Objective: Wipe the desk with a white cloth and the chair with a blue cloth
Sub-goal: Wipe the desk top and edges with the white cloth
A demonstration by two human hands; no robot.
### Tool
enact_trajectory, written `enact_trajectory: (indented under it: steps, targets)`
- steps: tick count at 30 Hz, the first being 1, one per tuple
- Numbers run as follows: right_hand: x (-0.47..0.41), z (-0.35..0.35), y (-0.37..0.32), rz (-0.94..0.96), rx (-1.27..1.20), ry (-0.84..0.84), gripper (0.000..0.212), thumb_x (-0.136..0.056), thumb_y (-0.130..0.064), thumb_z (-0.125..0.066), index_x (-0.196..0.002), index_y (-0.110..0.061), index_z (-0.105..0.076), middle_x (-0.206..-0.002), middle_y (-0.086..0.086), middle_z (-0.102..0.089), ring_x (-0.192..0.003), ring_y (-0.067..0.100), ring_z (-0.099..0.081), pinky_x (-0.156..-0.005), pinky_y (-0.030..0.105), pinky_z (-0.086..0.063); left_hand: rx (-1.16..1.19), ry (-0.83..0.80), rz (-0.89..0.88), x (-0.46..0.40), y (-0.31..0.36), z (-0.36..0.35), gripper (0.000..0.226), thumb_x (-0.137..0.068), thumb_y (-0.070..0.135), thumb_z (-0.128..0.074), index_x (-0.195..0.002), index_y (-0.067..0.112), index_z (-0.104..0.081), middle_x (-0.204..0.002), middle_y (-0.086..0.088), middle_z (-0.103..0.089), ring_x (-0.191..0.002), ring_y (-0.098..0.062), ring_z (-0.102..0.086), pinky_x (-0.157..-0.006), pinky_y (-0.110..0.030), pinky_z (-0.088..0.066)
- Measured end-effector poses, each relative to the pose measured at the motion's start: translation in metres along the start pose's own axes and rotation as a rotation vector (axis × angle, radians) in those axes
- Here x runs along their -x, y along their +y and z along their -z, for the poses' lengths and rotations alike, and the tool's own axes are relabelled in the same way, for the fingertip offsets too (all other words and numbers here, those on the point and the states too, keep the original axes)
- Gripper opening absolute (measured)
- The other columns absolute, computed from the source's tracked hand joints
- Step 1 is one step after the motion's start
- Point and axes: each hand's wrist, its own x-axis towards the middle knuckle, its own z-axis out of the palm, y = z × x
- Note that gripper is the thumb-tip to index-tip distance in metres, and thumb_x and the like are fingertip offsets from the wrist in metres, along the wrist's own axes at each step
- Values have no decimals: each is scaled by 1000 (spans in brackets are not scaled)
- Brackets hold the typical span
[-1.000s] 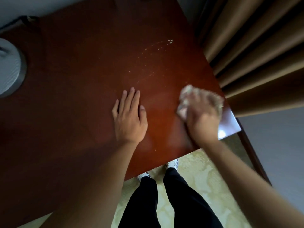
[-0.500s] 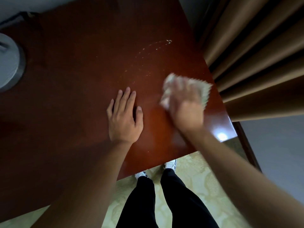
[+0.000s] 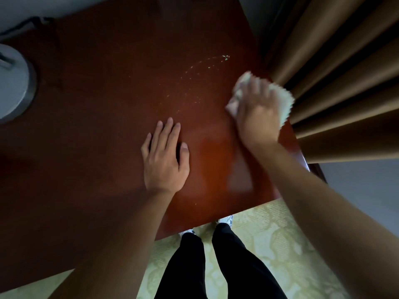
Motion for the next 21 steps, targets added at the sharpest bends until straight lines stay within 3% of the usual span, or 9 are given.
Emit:
enact_trajectory:
  steps: [3, 5, 9, 11, 15, 21]
  targets:
    - [-1, 4, 7, -117, -59, 41, 54, -99, -38, -32, -147, -13, -35, -155, 8, -32, -146, 28, -20, -118, 42, -16, 9, -2, 2, -1, -1, 1, 48, -99, 33, -38, -142, 16, -50, -152, -2, -43, -146, -18, -30, -120, -43, -19]
    - [35, 0, -24, -27, -160, 39, 57, -95, -34, -26, -144, -10, -42, -152, 11, -38, -145, 33, -25, -118, 45, -19, -3, -8, 11, -1, 0, 3, 49, -98, 33, -38, -142, 15, -51, -152, -2, -43, -146, -18, -30, -120, -43, -20]
    - [82, -3, -49, 259, -248, 46, 44, -98, -29, -39, -129, -7, -61, -139, 13, -54, -135, 35, -43, -113, 50, -33, -7, -4, -5, -1, 2, 3, 49, -98, 33, -39, -141, 15, -52, -152, -2, -44, -146, -18, -32, -119, -44, -23]
    - [61, -1, -34, 282, -264, 65, 46, -98, -30, -36, -129, -6, -61, -139, 15, -54, -134, 36, -44, -113, 50, -34, -6, 4, -2, 0, 0, 1, 48, -98, 33, -39, -141, 15, -52, -151, -2, -45, -146, -18, -32, -119, -43, -22]
    - [-25, 10, -17, 155, -236, 90, 50, -98, -29, -27, -136, -8, -52, -147, 14, -45, -141, 34, -33, -117, 44, -23, 33, 32, 11, -1, -1, 1, 48, -97, 33, -40, -139, 12, -53, -149, -3, -48, -144, -18, -34, -120, -42, -23]
    - [-106, 10, -61, 194, -225, 90, 43, -103, -26, -35, -144, -13, -42, -154, 10, -36, -145, 30, -25, -119, 40, -17, 22, 87, -23, 0, -5, -4, 46, -94, 28, -48, -137, 12, -55, -148, -4, -50, -143, -19, -36, -119, -40, -24]
